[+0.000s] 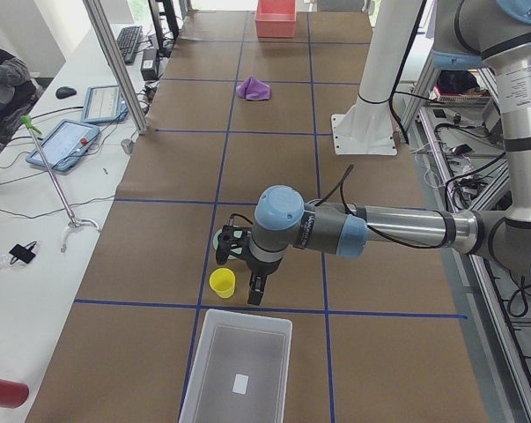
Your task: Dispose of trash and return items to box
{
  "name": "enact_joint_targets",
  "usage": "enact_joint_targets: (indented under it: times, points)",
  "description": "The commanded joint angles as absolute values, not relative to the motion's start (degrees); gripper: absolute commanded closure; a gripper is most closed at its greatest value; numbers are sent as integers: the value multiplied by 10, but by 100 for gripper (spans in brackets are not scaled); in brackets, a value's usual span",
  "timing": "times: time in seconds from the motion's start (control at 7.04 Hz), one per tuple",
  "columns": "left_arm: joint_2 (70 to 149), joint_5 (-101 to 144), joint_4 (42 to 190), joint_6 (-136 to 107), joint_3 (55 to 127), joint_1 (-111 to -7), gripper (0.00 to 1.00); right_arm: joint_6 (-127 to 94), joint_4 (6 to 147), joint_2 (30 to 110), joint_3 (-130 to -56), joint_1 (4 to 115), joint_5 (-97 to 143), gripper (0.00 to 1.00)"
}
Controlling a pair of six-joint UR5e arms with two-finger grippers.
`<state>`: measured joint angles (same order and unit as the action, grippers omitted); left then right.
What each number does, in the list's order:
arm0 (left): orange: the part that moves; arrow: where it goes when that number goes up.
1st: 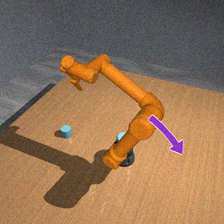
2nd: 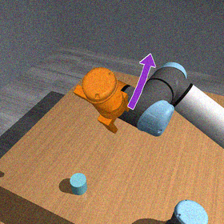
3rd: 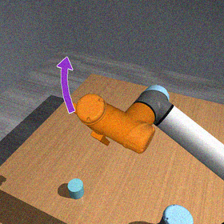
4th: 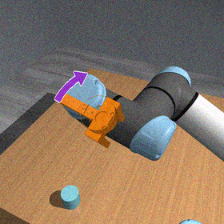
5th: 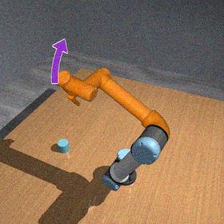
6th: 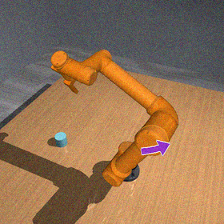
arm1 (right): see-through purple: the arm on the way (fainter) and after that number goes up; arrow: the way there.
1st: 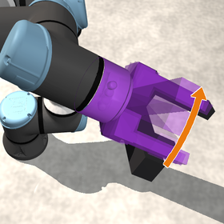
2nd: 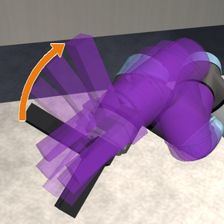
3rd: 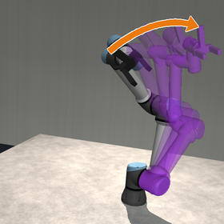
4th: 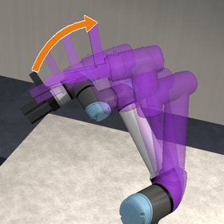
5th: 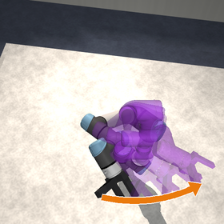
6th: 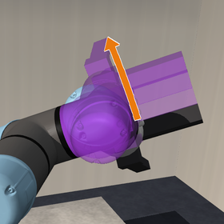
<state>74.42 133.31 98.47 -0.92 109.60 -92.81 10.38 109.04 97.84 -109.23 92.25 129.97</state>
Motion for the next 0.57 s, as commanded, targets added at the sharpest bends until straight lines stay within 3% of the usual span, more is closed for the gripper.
enact_joint_targets:
  times: [0.0,0.43]
  points:
    - [723,1333,985,-11,1113,-932,2,105,1091,983,-1095,923,1301,0]
    - [719,1338,993,-11,1123,-934,2,105,1089,977,-1110,923,1302,0]
